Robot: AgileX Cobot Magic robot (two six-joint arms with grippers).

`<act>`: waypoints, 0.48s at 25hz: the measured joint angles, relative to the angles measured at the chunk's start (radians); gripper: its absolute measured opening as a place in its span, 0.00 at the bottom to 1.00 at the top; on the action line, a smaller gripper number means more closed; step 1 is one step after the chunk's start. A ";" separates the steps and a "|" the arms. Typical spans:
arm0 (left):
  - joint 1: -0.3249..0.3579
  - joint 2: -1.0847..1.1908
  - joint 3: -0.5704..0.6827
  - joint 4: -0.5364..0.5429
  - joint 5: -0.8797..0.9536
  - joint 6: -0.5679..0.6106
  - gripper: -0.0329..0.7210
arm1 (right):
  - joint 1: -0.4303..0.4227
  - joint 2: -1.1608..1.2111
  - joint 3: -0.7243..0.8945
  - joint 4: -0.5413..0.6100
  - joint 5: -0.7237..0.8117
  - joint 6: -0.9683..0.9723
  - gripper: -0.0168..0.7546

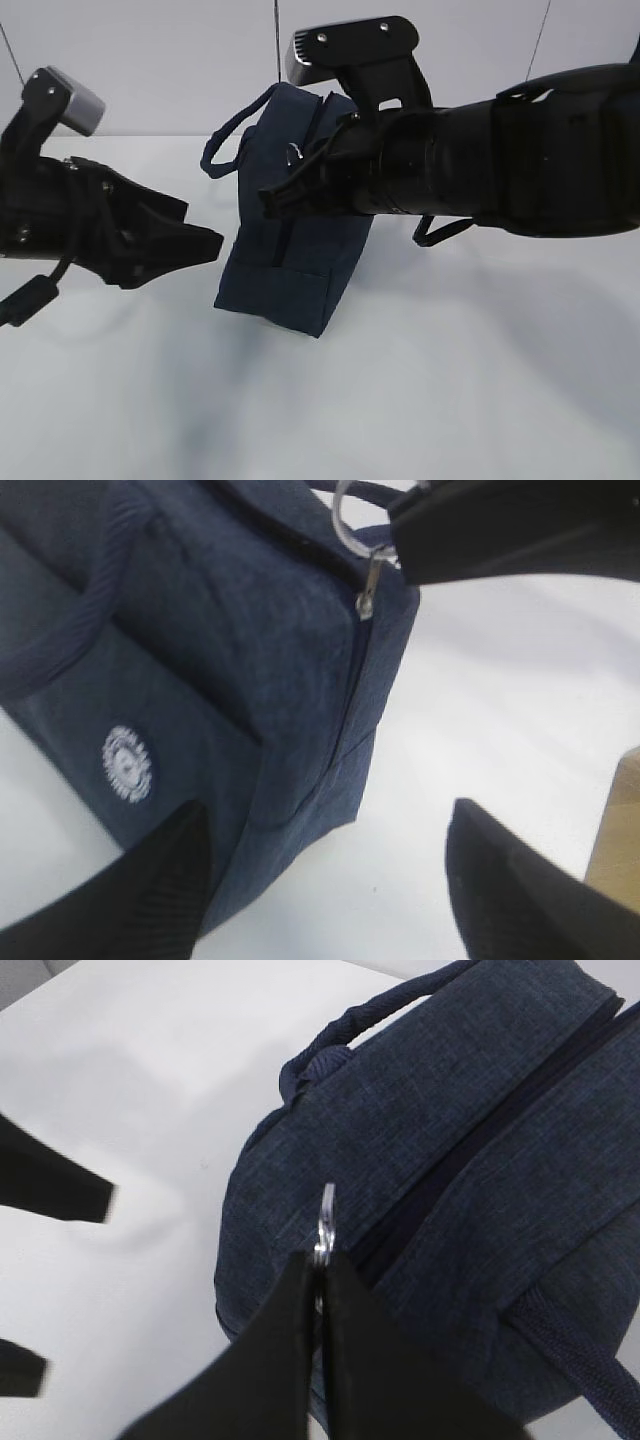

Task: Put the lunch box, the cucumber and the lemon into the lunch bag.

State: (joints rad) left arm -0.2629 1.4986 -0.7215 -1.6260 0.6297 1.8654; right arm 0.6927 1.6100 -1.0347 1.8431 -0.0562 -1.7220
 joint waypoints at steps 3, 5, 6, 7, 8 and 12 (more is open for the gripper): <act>-0.040 0.055 -0.059 -0.007 -0.020 0.008 0.71 | 0.000 0.000 0.000 0.000 0.003 0.017 0.02; -0.054 0.077 -0.084 -0.008 -0.052 0.011 0.70 | 0.000 0.000 0.000 0.000 0.012 0.030 0.02; -0.058 0.085 -0.088 -0.010 -0.062 0.011 0.70 | 0.000 0.000 0.000 0.000 0.023 0.033 0.02; -0.060 0.094 -0.091 -0.009 -0.070 0.012 0.70 | 0.000 0.000 0.000 0.000 0.028 0.035 0.02; -0.060 0.101 -0.091 -0.009 -0.072 0.015 0.70 | 0.000 0.000 0.000 0.000 0.029 0.035 0.02; -0.060 0.129 -0.093 -0.024 -0.082 0.045 0.70 | 0.000 0.000 0.000 0.000 0.032 0.038 0.02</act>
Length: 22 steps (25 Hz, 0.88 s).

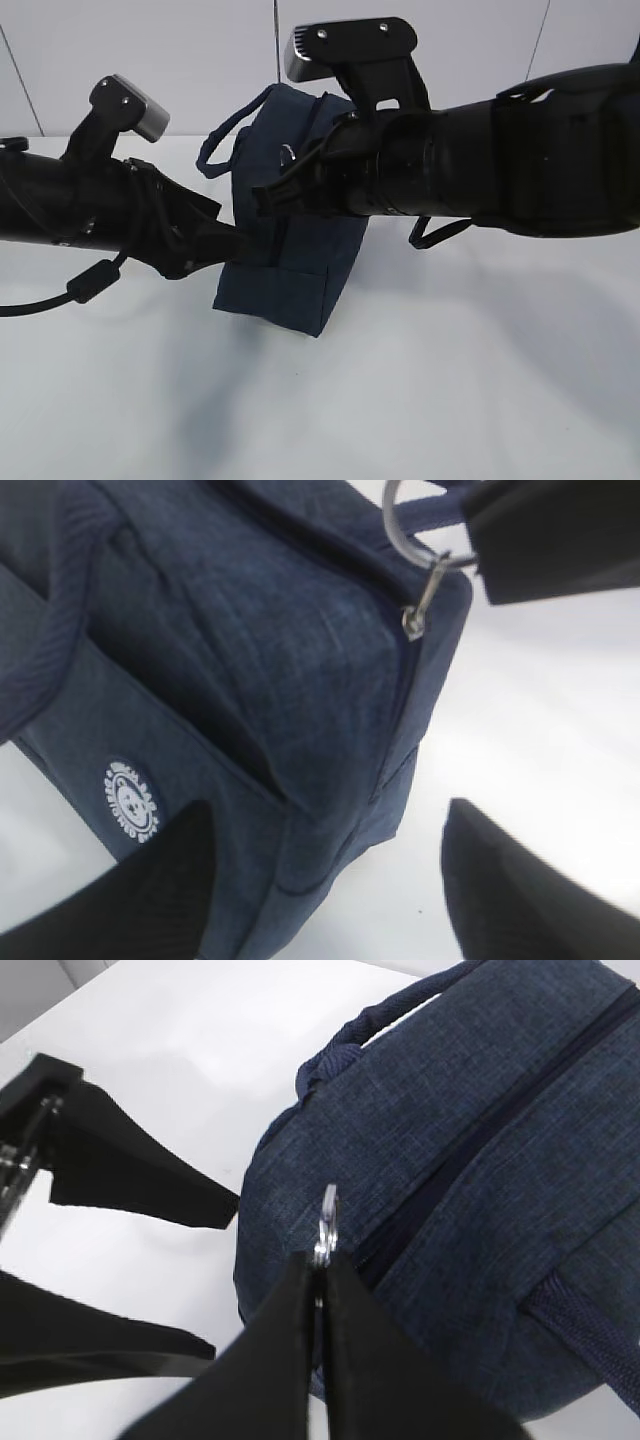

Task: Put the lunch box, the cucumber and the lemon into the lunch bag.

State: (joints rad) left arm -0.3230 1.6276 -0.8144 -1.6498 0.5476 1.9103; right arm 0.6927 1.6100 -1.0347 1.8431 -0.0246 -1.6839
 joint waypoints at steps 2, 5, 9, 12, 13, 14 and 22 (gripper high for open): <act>0.000 0.015 -0.003 -0.016 -0.007 0.018 0.69 | 0.000 0.000 0.000 0.000 0.001 0.000 0.02; 0.000 0.039 -0.017 -0.057 -0.007 0.049 0.68 | 0.000 0.000 0.000 0.000 0.002 0.002 0.02; 0.000 0.059 -0.038 -0.077 -0.007 0.055 0.58 | 0.000 0.000 0.000 0.000 0.002 0.002 0.02; 0.000 0.060 -0.038 -0.084 0.002 0.055 0.41 | 0.000 0.000 0.000 0.000 0.002 0.002 0.02; 0.000 0.060 -0.038 -0.086 0.011 0.055 0.34 | 0.000 0.000 0.000 0.000 0.002 0.002 0.02; 0.000 0.060 -0.038 -0.086 0.024 0.055 0.28 | 0.000 0.000 0.000 0.000 0.002 0.002 0.02; 0.000 0.061 -0.038 -0.074 0.075 0.039 0.04 | 0.000 0.000 0.000 0.000 0.002 0.002 0.02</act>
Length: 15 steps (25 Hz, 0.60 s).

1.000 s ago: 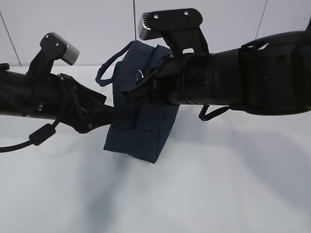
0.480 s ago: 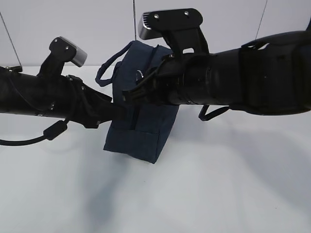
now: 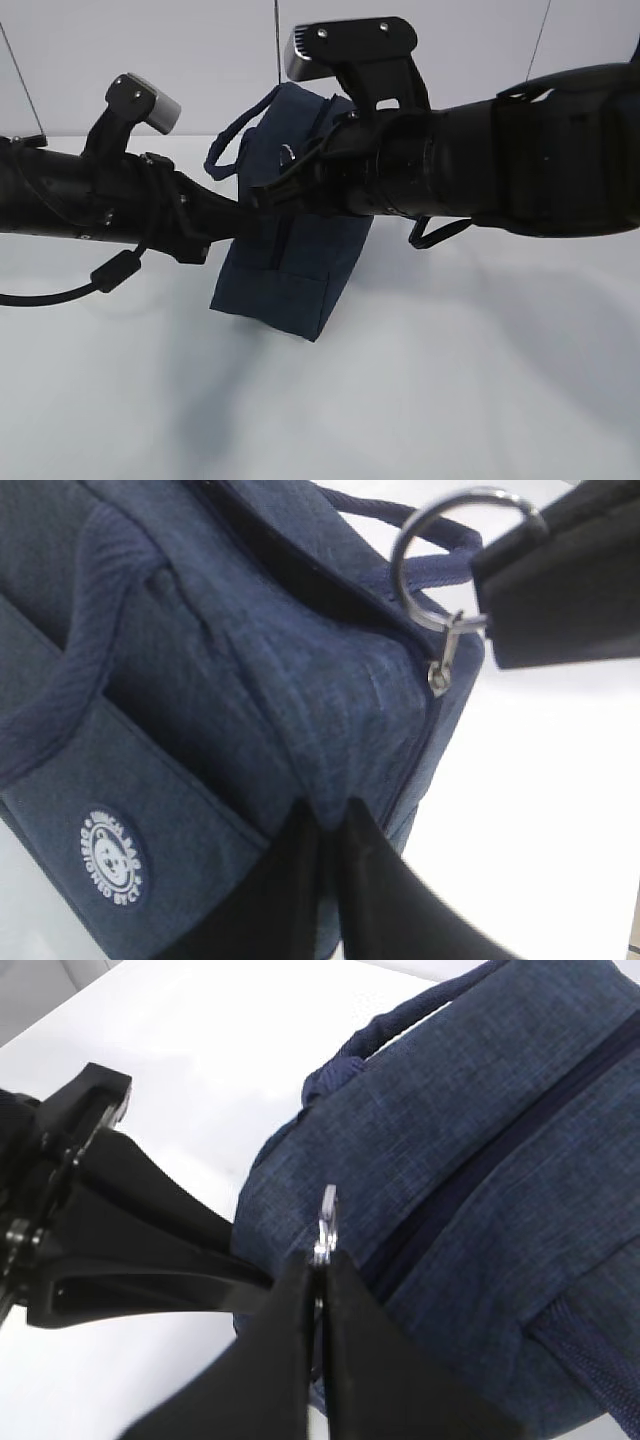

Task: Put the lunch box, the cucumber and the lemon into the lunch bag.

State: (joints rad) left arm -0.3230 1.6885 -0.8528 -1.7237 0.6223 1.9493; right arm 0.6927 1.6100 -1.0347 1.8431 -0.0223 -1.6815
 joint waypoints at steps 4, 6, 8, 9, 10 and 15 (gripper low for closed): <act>0.000 0.000 0.000 0.047 0.010 -0.062 0.03 | 0.000 0.000 -0.002 0.000 0.000 0.000 0.02; 0.000 0.000 -0.002 0.083 0.014 -0.101 0.03 | 0.000 0.000 -0.006 0.000 -0.004 0.000 0.02; 0.000 0.000 -0.004 0.113 0.016 -0.138 0.03 | 0.000 0.000 -0.011 0.000 -0.013 0.000 0.02; 0.000 0.000 -0.004 0.126 0.018 -0.152 0.03 | 0.000 0.000 -0.012 0.000 -0.015 0.000 0.02; 0.000 0.000 -0.004 0.138 0.023 -0.168 0.03 | 0.000 0.000 -0.012 0.000 -0.015 0.000 0.02; 0.000 0.000 -0.004 0.167 0.041 -0.213 0.03 | 0.000 0.000 -0.021 0.000 -0.016 0.000 0.02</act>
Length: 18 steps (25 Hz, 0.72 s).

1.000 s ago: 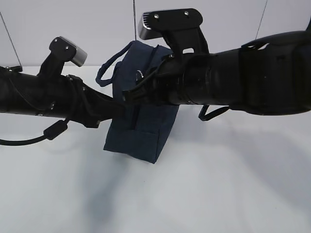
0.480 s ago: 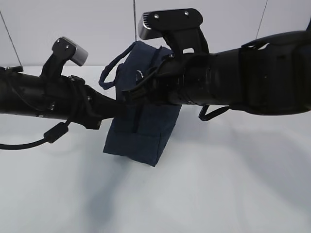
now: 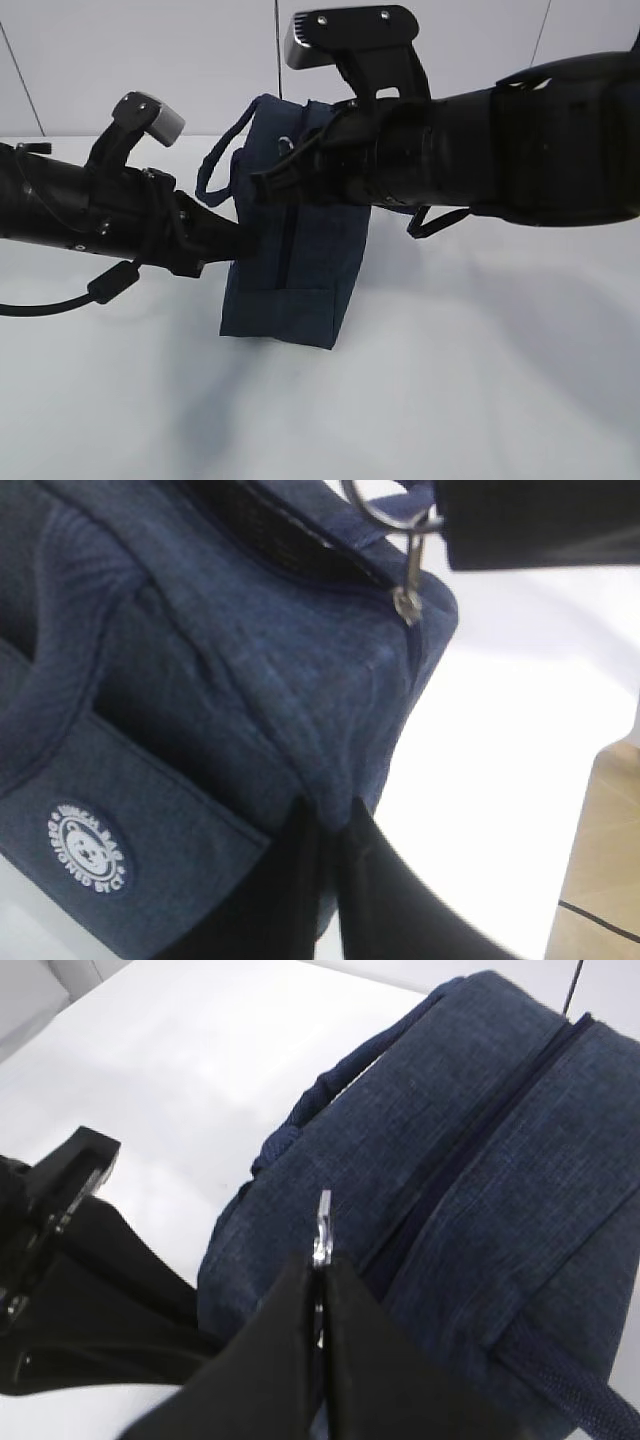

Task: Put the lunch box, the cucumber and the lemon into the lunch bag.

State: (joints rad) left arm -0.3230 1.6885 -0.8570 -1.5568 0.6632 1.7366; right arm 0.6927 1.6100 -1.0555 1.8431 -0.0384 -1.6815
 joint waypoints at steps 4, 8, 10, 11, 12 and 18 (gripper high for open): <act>0.000 -0.002 0.000 0.034 0.014 -0.040 0.03 | 0.000 0.000 -0.020 0.000 -0.019 -0.016 0.02; 0.000 -0.020 0.000 0.083 0.020 -0.087 0.03 | 0.000 0.000 -0.039 0.000 -0.027 -0.032 0.02; 0.000 -0.032 0.000 0.105 0.022 -0.116 0.03 | 0.000 0.000 -0.047 0.000 -0.035 -0.039 0.02; 0.000 -0.039 0.000 0.119 0.024 -0.133 0.03 | 0.000 0.000 -0.048 0.000 -0.042 -0.041 0.02; 0.000 -0.046 0.000 0.136 0.026 -0.147 0.03 | 0.000 0.000 -0.048 0.000 -0.044 -0.043 0.02; 0.000 -0.091 0.000 0.224 0.051 -0.236 0.03 | 0.000 -0.002 -0.049 0.000 -0.046 -0.057 0.02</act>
State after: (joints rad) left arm -0.3230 1.5974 -0.8570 -1.3328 0.7144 1.5004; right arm 0.6927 1.6083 -1.1049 1.8431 -0.0846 -1.7382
